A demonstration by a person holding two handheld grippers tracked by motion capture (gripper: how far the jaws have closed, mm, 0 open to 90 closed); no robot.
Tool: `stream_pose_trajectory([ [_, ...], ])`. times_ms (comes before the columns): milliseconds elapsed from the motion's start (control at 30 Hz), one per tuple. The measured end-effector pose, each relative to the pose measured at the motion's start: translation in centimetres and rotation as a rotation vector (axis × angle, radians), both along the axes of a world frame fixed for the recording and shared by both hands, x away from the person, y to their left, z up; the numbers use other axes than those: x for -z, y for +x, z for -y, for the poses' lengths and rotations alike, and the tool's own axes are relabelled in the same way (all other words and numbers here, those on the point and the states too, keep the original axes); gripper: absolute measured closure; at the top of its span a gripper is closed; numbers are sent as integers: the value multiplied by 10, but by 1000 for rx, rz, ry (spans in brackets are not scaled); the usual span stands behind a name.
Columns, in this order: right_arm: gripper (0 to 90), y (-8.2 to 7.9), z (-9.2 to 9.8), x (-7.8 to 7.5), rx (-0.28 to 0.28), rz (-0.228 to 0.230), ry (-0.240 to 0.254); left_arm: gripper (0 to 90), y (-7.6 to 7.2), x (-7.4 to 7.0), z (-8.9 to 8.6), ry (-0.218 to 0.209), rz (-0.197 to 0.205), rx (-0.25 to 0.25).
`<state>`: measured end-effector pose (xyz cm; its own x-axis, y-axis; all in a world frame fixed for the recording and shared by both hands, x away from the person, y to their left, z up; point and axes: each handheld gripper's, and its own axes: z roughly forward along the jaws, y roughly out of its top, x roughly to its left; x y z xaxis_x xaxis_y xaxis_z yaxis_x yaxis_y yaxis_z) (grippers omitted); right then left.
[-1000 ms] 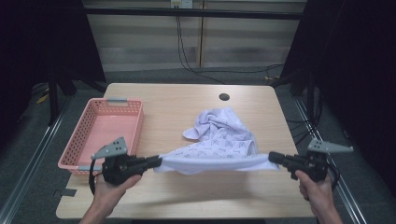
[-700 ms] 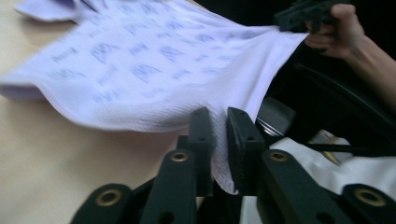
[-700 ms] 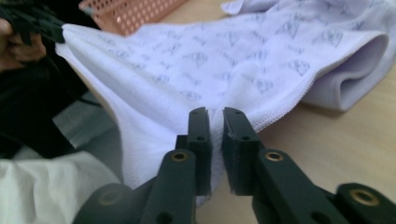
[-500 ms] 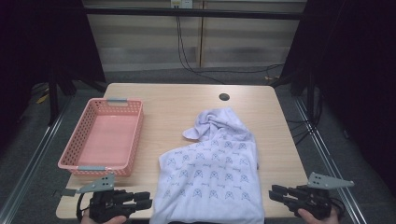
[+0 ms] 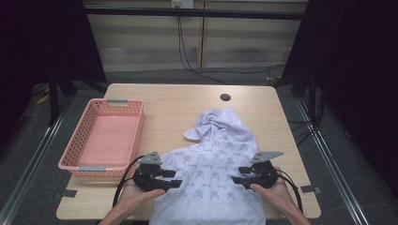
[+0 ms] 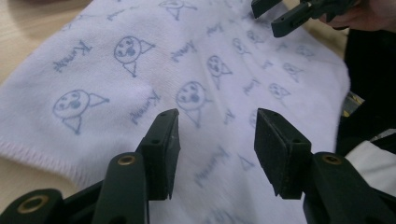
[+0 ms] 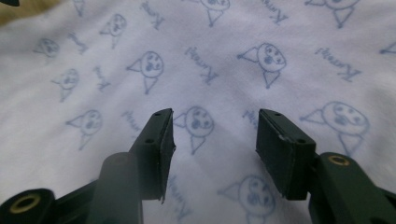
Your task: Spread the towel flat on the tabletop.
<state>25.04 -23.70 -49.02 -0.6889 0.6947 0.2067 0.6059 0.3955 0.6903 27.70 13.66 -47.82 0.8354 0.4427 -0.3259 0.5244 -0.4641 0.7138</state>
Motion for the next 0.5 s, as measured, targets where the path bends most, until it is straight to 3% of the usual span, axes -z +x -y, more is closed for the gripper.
stream_pose_trajectory([
  [33,461,0,0,0,0,0,0,504,0,0,0,0,0,0],
  [67,464,4,-3,2,-7,3,-24,504,3,4,3,32,14,-14],
  [100,577,7,-7,7,-4,20,-61,530,7,13,7,64,-12,-12],
  [133,648,7,-6,7,11,26,-73,559,7,13,7,64,-12,-12],
  [167,734,8,-4,7,13,19,-68,621,0,19,10,94,-1,22],
  [200,793,6,-3,6,11,13,-72,675,-4,20,10,96,21,24],
  [233,834,4,-1,7,3,6,-64,760,-7,19,10,110,7,33],
  [300,861,0,0,7,-3,-7,-54,854,-9,18,8,118,1,36],
  [367,882,-13,3,5,-39,-49,-49,871,-17,19,5,111,-20,51],
  [433,886,-24,2,3,-72,-90,-40,874,-35,16,2,130,-44,93],
  [500,886,-31,2,2,-93,-98,-43,873,-43,16,1,122,-54,110],
])
